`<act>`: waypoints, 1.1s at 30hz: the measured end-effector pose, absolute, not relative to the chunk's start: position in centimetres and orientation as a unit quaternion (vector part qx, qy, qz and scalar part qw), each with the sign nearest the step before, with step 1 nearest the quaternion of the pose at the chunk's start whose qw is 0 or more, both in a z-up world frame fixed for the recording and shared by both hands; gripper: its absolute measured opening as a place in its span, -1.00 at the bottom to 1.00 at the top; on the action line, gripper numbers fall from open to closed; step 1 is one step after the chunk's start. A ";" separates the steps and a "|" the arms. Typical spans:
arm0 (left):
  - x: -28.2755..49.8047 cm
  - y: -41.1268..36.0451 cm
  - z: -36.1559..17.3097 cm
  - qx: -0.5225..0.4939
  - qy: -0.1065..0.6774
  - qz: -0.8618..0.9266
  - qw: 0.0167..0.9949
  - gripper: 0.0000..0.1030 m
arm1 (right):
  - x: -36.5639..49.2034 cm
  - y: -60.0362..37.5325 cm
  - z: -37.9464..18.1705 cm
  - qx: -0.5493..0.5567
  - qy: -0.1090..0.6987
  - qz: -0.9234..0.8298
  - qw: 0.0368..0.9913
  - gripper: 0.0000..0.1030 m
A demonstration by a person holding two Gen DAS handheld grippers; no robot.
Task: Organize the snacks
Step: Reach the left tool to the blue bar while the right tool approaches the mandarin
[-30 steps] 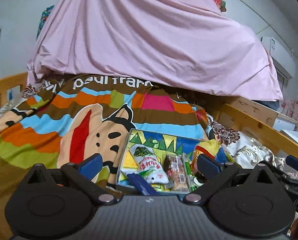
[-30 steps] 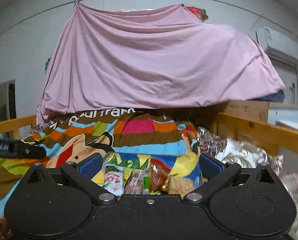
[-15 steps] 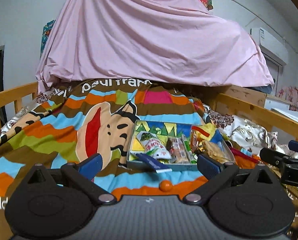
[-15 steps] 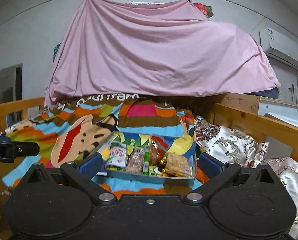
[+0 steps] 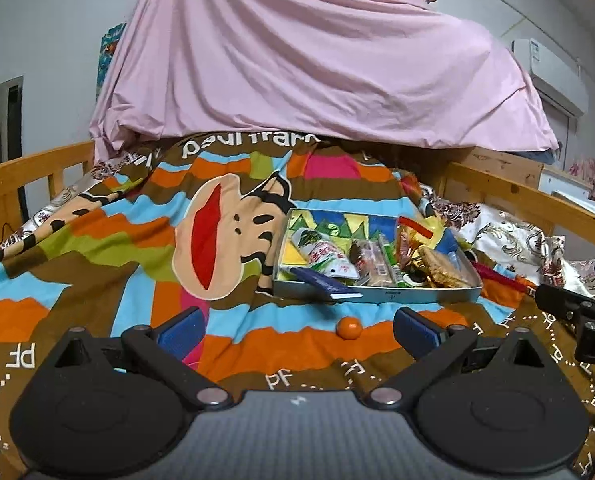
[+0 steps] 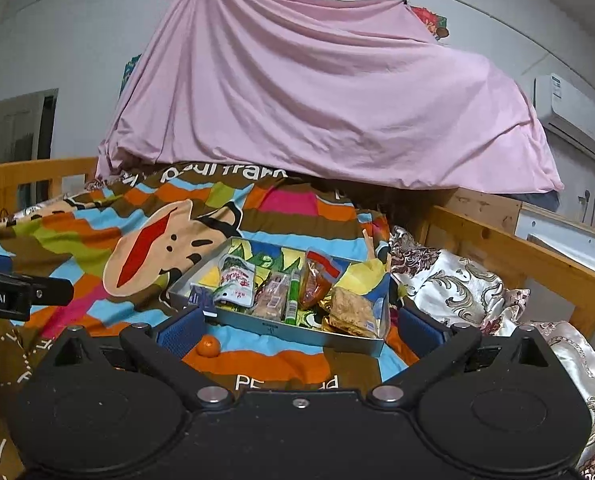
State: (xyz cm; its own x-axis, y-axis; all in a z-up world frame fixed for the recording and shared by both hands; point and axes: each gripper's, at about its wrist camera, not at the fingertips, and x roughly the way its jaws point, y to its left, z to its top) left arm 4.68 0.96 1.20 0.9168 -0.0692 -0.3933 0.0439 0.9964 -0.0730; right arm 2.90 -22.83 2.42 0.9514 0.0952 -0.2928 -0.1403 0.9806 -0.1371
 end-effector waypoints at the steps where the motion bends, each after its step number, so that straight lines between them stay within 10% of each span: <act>1: 4.7 1.0 1.2 -0.032 0.204 -0.027 0.978 0.99 | 2.9 -22.7 2.3 -0.081 0.146 0.061 0.984 0.99; 33: 12.4 2.4 0.5 -0.036 0.269 -0.037 0.962 0.99 | 9.2 -20.0 -0.1 -0.146 0.230 0.149 0.951 0.99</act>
State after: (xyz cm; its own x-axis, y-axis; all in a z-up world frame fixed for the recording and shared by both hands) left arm 12.39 2.41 0.49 0.8523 -0.0911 -0.5151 0.0525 0.9946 -0.0891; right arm 9.22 -19.99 -0.07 0.8498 0.2161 -0.4807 -0.3501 0.9133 -0.2084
